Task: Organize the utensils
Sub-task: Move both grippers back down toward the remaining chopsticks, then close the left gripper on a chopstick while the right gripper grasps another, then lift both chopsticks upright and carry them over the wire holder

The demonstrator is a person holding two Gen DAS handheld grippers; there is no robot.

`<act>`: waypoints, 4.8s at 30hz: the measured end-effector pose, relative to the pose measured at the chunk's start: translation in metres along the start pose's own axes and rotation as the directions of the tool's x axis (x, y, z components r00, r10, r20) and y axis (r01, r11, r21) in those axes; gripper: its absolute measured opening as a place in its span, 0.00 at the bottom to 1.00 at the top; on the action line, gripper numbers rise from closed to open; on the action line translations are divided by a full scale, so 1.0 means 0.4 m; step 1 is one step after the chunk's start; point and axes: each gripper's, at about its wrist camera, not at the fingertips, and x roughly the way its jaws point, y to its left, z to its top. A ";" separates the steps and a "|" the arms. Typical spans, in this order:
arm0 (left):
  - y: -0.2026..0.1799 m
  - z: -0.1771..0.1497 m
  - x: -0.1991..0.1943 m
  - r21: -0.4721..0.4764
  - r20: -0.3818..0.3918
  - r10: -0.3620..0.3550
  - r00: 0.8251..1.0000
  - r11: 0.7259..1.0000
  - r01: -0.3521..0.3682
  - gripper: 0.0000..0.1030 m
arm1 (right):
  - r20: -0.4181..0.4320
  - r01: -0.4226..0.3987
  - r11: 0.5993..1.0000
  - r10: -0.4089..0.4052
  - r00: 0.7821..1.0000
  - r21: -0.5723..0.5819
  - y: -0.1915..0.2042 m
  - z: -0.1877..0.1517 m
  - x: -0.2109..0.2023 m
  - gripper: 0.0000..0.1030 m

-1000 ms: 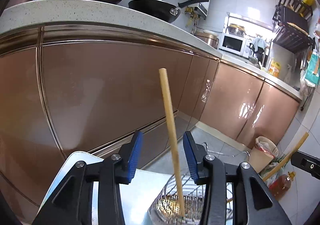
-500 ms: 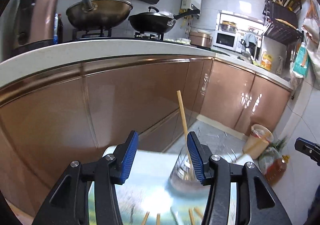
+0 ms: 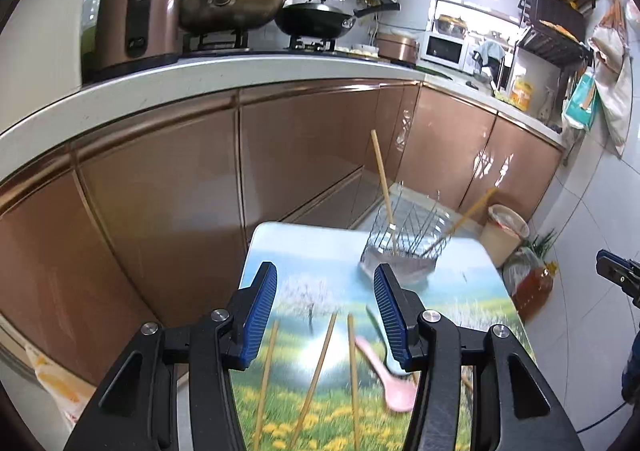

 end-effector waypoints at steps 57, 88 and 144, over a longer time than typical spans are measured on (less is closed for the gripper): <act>-0.074 -0.196 0.775 0.240 -0.679 0.031 0.734 0.954 0.181 0.39 | -0.691 -0.254 0.939 0.025 0.722 -0.232 0.074 -0.180 0.853 0.21; -0.070 -0.191 0.694 0.222 -0.627 0.060 0.777 0.969 0.104 0.06 | -0.650 -0.191 0.964 0.025 0.760 -0.187 0.123 -0.234 0.774 0.06; -0.205 0.398 0.443 -0.163 0.356 -0.187 0.916 0.952 0.258 0.06 | 0.289 -0.053 0.998 0.057 0.955 -0.023 -0.057 0.375 0.352 0.06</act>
